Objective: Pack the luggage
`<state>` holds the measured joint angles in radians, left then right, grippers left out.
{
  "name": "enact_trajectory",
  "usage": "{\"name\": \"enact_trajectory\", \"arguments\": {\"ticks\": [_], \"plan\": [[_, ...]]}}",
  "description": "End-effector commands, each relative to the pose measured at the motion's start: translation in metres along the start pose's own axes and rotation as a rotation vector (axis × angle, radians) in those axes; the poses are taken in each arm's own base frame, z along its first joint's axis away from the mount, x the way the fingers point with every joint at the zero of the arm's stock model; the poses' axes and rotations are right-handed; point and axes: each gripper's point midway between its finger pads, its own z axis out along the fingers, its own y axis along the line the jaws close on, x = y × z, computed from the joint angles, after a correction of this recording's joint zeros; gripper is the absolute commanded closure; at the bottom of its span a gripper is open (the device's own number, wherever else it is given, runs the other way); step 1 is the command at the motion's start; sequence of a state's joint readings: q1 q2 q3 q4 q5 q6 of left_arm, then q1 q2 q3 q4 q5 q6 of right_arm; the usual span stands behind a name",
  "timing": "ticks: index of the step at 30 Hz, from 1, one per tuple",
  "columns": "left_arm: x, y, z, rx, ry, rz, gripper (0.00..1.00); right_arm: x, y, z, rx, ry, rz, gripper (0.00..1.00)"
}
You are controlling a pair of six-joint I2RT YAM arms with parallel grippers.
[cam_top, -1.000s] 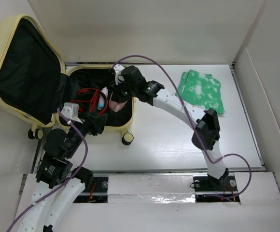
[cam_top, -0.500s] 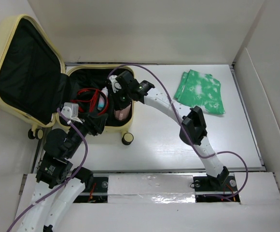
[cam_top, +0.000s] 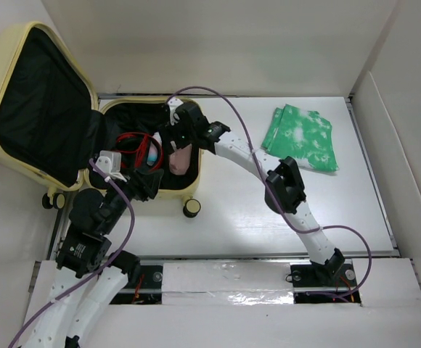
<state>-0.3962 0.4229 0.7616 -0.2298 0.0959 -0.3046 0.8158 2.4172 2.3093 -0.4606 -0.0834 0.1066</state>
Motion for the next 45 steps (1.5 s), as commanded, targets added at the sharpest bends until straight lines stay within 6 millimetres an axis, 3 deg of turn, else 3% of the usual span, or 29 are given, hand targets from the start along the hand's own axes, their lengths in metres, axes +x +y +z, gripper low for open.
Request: {"name": "enact_trajectory", "arguments": {"ticks": [1,5,6,7,9,10,11,12,13,14,15,16,17,18,19,20,21,22,23,26,30,31,35,36,37,38,39,42,45], "plan": [[-0.006,-0.001,0.004,0.007,-0.02,-0.003,0.51,-0.1,0.004,-0.026,0.018,-0.314,0.001,0.14],[-0.005,0.003,0.007,-0.01,-0.017,-0.004,0.51,-0.16,0.007,-0.074,0.017,-0.486,-0.004,0.07],[-0.005,0.003,0.008,-0.013,-0.017,-0.004,0.51,-0.16,0.007,-0.08,0.02,-0.489,-0.006,0.06],[-0.005,0.003,0.008,-0.014,-0.017,-0.005,0.51,-0.178,0.011,-0.108,0.016,-0.534,-0.014,0.06],[-0.005,0.005,0.007,-0.025,-0.02,-0.004,0.51,-0.188,-0.01,-0.135,0.079,-0.582,-0.006,0.07],[-0.005,0.005,0.007,-0.026,-0.022,-0.005,0.51,-0.176,-0.021,-0.154,0.112,-0.571,0.004,0.12],[-0.006,0.006,0.007,-0.027,-0.027,-0.005,0.53,-0.18,-0.041,-0.17,0.15,-0.62,0.028,0.19],[-0.006,0.006,0.006,-0.026,-0.028,-0.005,0.54,-0.172,-0.055,-0.182,0.182,-0.635,0.054,0.38],[-0.006,0.006,0.006,-0.026,-0.03,-0.006,0.55,-0.121,-0.085,-0.169,0.263,-0.55,0.1,0.58],[-0.006,0.005,0.007,-0.025,-0.031,-0.006,0.61,-0.13,-0.096,-0.208,0.282,-0.632,0.168,0.91],[-0.006,0.005,0.007,-0.022,-0.028,-0.006,0.68,-0.111,-0.14,-0.224,0.363,-0.631,0.227,1.0],[-0.006,0.005,0.008,-0.02,-0.029,-0.006,0.76,-0.09,-0.167,-0.236,0.426,-0.626,0.285,1.0],[-0.005,0.003,0.009,-0.013,-0.025,-0.008,0.97,-0.033,-0.196,-0.232,0.49,-0.557,0.387,1.0],[-0.004,0.002,0.011,-0.003,-0.013,-0.007,1.0,-0.014,-0.243,-0.269,0.603,-0.589,0.465,1.0],[-0.005,0.0,0.011,0.002,-0.016,-0.008,1.0,0.012,-0.264,-0.28,0.648,-0.574,0.525,1.0],[-0.003,-0.004,0.012,0.028,-0.009,-0.008,1.0,0.058,-0.282,-0.282,0.693,-0.526,0.611,0.97],[-0.004,-0.007,0.012,0.048,-0.012,-0.008,1.0,0.075,-0.297,-0.296,0.729,-0.53,0.649,0.9],[-0.003,-0.01,0.014,0.062,-0.011,-0.016,1.0,0.099,-0.326,-0.317,0.796,-0.529,0.704,0.71],[-0.001,-0.012,0.017,0.076,0.001,-0.024,1.0,0.117,-0.337,-0.324,0.826,-0.518,0.742,0.61],[0.005,-0.024,0.026,0.143,0.04,-0.051,1.0,0.173,-0.368,-0.35,0.908,-0.462,0.863,0.42],[0.012,-0.055,0.045,0.262,0.124,-0.108,1.0,0.222,-0.394,-0.376,0.977,-0.447,0.976,0.36],[0.007,-0.064,0.049,0.27,0.131,-0.115,1.0,0.234,-0.396,-0.377,0.974,-0.439,1.013,0.36],[0.03,-0.097,0.07,0.241,0.198,-0.147,1.0,0.268,-0.407,-0.38,0.923,-0.451,1.151,0.37],[0.052,-0.112,0.075,0.209,0.239,-0.139,1.0,0.27,-0.41,-0.383,0.925,-0.46,1.158,0.37],[0.054,-0.125,0.079,0.199,0.226,-0.133,1.0,0.269,-0.407,-0.378,0.893,-0.456,1.162,0.37],[0.077,-0.13,0.09,0.146,0.262,-0.101,0.94,0.265,-0.408,-0.377,0.875,-0.451,1.159,0.37],[0.08,-0.128,0.096,0.067,0.229,-0.087,0.86,0.269,-0.41,-0.374,0.877,-0.427,1.169,0.37],[0.102,-0.158,0.109,0.109,0.275,-0.113,0.68,0.268,-0.409,-0.367,0.838,-0.391,1.18,0.4],[0.107,-0.166,0.126,0.164,0.263,-0.162,0.54,0.268,-0.405,-0.362,0.796,-0.375,1.182,0.47]]}}
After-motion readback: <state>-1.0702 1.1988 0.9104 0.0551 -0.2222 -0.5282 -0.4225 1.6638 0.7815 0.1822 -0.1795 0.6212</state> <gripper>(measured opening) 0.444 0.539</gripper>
